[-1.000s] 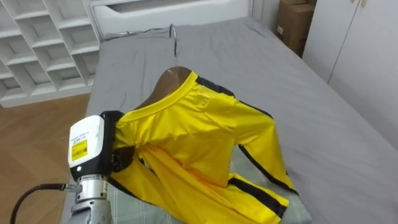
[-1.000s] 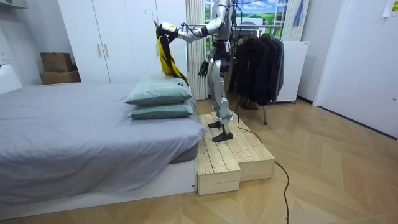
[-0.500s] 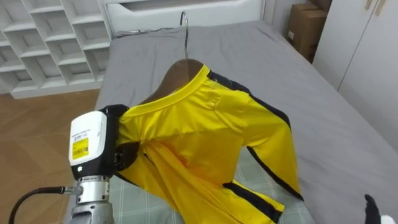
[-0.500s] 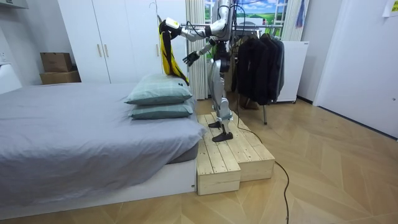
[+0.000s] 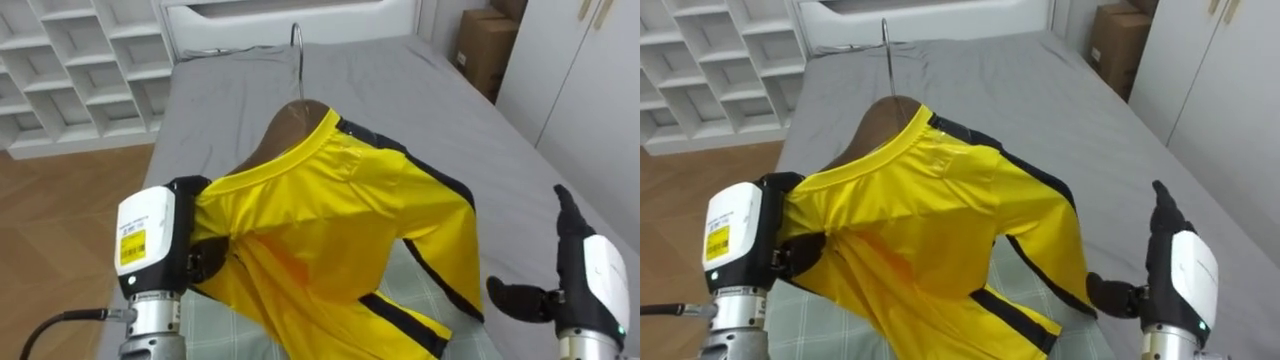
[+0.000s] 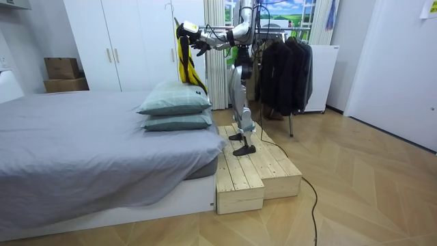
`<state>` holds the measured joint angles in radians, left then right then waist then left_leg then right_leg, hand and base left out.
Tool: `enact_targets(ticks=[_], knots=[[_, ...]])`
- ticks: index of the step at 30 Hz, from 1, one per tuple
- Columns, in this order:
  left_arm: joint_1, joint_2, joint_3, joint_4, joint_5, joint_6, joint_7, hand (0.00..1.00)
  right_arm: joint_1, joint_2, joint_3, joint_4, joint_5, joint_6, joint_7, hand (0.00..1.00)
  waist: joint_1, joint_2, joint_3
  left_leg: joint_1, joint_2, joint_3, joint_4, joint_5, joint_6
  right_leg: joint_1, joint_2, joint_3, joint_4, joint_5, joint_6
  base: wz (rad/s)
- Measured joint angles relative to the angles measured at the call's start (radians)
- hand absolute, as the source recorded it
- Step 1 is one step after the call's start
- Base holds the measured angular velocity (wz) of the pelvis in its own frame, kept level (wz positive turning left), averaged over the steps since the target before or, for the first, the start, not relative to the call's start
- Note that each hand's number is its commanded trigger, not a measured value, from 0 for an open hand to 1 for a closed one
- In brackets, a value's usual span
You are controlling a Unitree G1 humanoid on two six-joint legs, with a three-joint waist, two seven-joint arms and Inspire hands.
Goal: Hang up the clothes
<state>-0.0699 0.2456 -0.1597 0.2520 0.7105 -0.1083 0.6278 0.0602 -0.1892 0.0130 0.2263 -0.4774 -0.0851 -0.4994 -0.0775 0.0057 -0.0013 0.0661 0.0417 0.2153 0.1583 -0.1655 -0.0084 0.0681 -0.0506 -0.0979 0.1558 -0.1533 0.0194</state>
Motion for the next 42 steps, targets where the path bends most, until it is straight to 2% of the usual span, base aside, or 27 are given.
enact_targets(ticks=[9, 13, 21, 27, 37, 42], knots=[[0.000, 0.000, 0.000, -0.055, 0.002, 0.029, -0.051, 1.00, -0.004, 0.000, 0.038, -0.069, 0.000, 0.000, 0.024, 0.00, 0.018, 0.001, -0.0003, 0.000, 0.000, -0.002, -0.002, 0.000, 0.000, 0.001, 0.000, -0.003, 0.000, 0.000, 0.000, 0.00], [0.000, -0.002, 0.000, -0.060, 0.002, 0.031, -0.053, 1.00, -0.006, 0.000, 0.048, -0.069, 0.001, 0.001, 0.037, 0.00, 0.030, 0.001, 0.0001, -0.001, 0.000, -0.006, -0.005, 0.000, 0.000, 0.000, 0.001, -0.006, 0.000, 0.000, 0.000, 0.00], [0.001, -0.004, -0.002, -0.064, 0.027, 0.043, -0.053, 1.00, -0.023, -0.001, 0.071, -0.086, -0.001, 0.009, 0.056, 0.00, 0.031, 0.001, 0.0001, -0.005, -0.001, -0.009, -0.007, 0.000, 0.000, -0.002, 0.001, -0.009, -0.003, 0.000, 0.000, 0.00], [0.001, -0.023, -0.008, -0.083, 0.048, 0.064, -0.072, 1.00, -0.029, 0.000, 0.089, -0.096, -0.052, 0.022, 0.079, 0.00, 0.030, 0.001, 0.0001, -0.007, -0.001, -0.009, -0.007, 0.000, 0.000, -0.003, 0.000, -0.010, -0.003, 0.000, 0.000, 0.00], [0.001, -0.032, -0.015, -0.103, 0.047, 0.064, -0.100, 1.00, -0.120, -0.003, 0.103, -0.096, -0.077, 0.021, 0.096, 0.00, 0.030, 0.001, 0.0001, -0.013, -0.001, -0.017, 0.002, 0.000, 0.000, -0.001, -0.001, -0.019, -0.001, 0.000, 0.000, 0.02], [0.001, -0.031, -0.015, -0.130, 0.047, 0.064, -0.100, 1.00, -0.132, -0.005, 0.103, -0.097, -0.077, 0.021, 0.107, 0.00, 0.030, 0.000, 0.0003, -0.019, -0.001, -0.026, 0.004, 0.000, 0.000, -0.001, -0.001, -0.029, -0.001, 0.000, 0.000, 0.05]])
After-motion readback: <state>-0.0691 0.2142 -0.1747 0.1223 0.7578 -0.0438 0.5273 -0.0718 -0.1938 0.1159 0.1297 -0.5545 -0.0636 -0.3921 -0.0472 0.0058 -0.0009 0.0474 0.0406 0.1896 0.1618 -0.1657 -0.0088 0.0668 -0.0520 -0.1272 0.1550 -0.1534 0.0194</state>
